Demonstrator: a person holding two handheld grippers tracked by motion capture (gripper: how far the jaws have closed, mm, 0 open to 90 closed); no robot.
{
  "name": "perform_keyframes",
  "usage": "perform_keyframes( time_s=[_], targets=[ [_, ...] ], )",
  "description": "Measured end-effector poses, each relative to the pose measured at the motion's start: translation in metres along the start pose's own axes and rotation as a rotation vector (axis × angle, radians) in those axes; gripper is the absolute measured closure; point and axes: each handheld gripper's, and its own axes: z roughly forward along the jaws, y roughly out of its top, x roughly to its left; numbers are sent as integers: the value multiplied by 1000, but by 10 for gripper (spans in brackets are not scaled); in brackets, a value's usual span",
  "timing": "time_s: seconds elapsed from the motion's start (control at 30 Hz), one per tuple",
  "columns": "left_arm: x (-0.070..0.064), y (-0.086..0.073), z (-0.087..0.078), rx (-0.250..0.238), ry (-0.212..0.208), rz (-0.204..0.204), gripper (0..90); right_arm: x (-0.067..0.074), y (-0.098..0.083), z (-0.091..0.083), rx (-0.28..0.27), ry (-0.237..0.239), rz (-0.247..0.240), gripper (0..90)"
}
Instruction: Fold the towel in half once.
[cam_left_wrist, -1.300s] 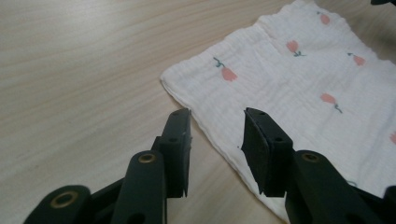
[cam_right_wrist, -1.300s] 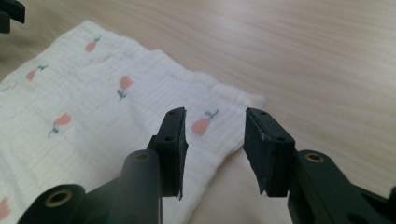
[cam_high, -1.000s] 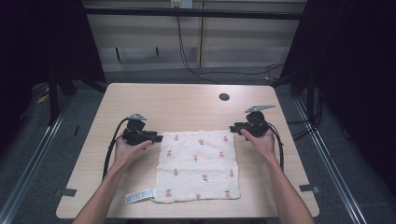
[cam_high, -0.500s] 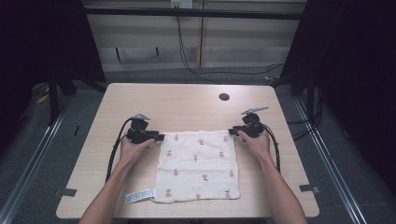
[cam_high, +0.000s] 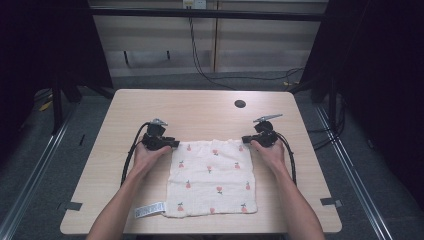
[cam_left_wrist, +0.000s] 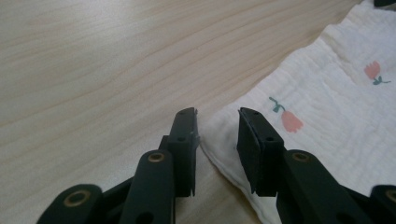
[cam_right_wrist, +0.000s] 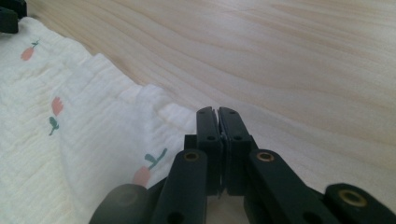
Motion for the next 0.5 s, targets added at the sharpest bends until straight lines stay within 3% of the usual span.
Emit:
perform_keyframes(
  time_s=[0.17,0.2,0.3,0.33,0.5],
  targets=[
    [-4,0,2,5,-24,24,747,1,1,-2,-12,2,1,884],
    [-6,0,3,11,-19,28,823,1,2,-4,-15,5,0,884],
    [-5,-1,3,3,-16,26,866,2,1,-5,-22,10,1,885],
    [-4,-2,2,-15,-20,0,868,2,2,-6,-26,11,-2,885],
    [2,-2,-8,-50,-27,-21,870,0,2,-9,-51,23,13,886]
  ],
)
